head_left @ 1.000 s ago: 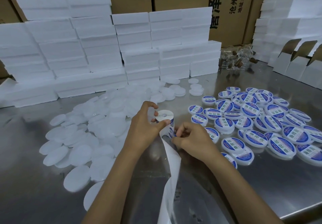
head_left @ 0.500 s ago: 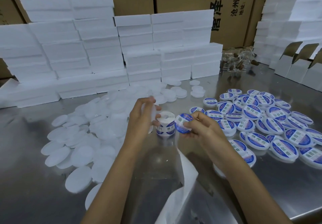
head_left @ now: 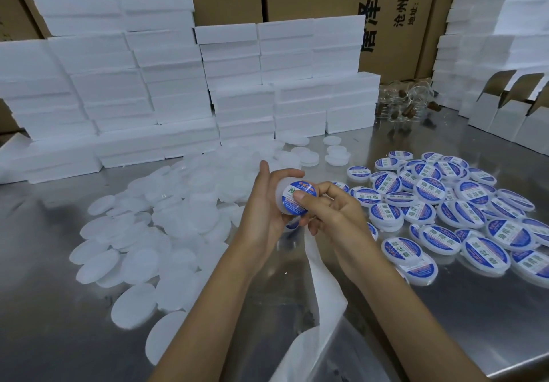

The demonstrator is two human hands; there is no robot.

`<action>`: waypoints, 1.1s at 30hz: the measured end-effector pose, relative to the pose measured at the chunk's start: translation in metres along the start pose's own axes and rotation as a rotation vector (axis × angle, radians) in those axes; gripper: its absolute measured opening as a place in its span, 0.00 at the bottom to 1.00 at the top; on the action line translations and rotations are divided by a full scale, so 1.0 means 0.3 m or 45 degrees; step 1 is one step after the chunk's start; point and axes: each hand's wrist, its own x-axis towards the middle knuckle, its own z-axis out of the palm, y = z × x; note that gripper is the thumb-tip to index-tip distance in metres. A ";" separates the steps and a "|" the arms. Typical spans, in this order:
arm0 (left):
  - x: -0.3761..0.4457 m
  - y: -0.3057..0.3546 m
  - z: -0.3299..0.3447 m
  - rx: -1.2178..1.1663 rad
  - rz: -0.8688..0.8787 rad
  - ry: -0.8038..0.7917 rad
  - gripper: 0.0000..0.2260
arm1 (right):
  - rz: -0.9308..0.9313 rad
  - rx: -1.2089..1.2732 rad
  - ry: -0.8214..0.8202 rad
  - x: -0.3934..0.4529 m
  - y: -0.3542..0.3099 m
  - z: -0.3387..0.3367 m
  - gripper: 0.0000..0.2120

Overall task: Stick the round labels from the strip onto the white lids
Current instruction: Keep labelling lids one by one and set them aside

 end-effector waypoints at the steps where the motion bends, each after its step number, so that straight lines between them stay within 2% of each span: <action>1: -0.001 -0.002 0.004 0.023 0.002 0.012 0.27 | 0.003 -0.024 0.021 0.000 0.000 -0.001 0.08; 17: 0.003 -0.016 0.036 0.267 0.034 0.039 0.21 | 0.043 -0.120 0.098 0.003 0.003 -0.003 0.10; 22: 0.015 -0.029 0.023 0.330 0.062 -0.009 0.14 | 0.039 -0.115 0.103 0.000 0.001 -0.002 0.09; 27: 0.020 -0.047 0.008 0.372 0.131 -0.042 0.11 | 0.026 -0.131 0.104 -0.002 0.003 -0.004 0.09; 33: 0.026 -0.059 0.006 0.402 0.122 -0.068 0.12 | 0.014 -0.111 0.128 -0.001 0.003 -0.003 0.09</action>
